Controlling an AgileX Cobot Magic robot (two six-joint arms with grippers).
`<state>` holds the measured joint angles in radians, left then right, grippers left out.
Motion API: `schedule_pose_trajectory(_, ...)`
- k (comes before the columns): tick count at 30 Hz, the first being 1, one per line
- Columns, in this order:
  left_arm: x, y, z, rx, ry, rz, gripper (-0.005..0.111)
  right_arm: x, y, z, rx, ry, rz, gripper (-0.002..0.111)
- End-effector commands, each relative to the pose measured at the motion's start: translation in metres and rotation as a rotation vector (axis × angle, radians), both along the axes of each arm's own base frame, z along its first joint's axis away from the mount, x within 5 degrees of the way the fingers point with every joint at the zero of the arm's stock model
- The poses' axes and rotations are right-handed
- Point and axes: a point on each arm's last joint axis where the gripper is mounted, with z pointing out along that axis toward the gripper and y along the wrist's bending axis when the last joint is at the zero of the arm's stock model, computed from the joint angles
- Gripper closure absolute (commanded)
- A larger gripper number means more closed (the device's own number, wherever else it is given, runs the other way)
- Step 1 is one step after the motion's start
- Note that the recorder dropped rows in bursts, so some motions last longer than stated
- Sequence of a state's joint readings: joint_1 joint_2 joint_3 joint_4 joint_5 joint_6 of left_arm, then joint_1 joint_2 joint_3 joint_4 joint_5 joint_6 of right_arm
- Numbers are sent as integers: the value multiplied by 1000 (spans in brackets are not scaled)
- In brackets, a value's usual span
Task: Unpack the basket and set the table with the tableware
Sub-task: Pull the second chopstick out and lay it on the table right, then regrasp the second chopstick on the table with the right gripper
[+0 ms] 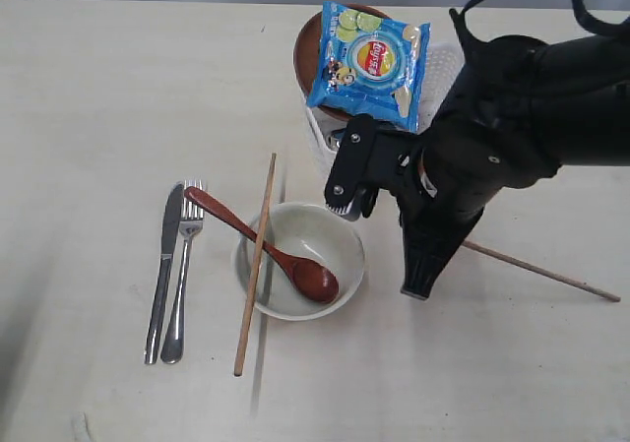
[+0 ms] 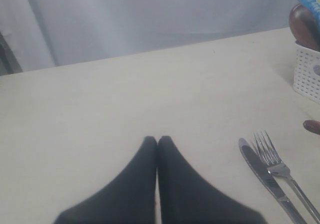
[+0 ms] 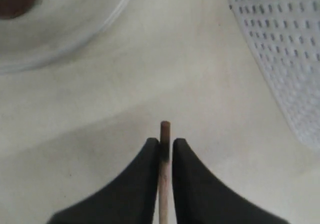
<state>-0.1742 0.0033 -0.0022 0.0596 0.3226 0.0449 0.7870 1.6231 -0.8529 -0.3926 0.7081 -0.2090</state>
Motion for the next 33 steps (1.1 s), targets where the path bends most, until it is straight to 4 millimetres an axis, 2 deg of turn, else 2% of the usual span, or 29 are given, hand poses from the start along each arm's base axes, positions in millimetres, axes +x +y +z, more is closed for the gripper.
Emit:
schedule_pose_trajectory(1,0,0,-1,-9,0,2,107,6,0,2,23,-56,-25,72)
schedule_pose_trajectory(2,0,0,-1,-9,0,2,107,6,-1,2,10,-60,-32,66)
schedule_pose_trajectory(4,0,0,-1,-9,0,2,107,6,-5,2,-32,-58,-51,62)
schedule_pose_trajectory(11,0,0,-1,-9,0,2,107,5,-25,3,-115,-2,-237,78)
schedule_pose_trajectory(14,0,0,-1,-9,0,2,107,9,-41,0,-92,101,-316,78)
schedule_pose_trajectory(19,0,0,-1,-9,0,2,107,6,-58,4,-36,297,-269,76)
schedule_pose_trajectory(23,0,0,-1,-9,0,2,107,-2,-64,1,-22,366,-204,59)
schedule_pose_trajectory(33,0,0,-1,-9,0,2,107,-11,-70,-27,26,271,-173,58)
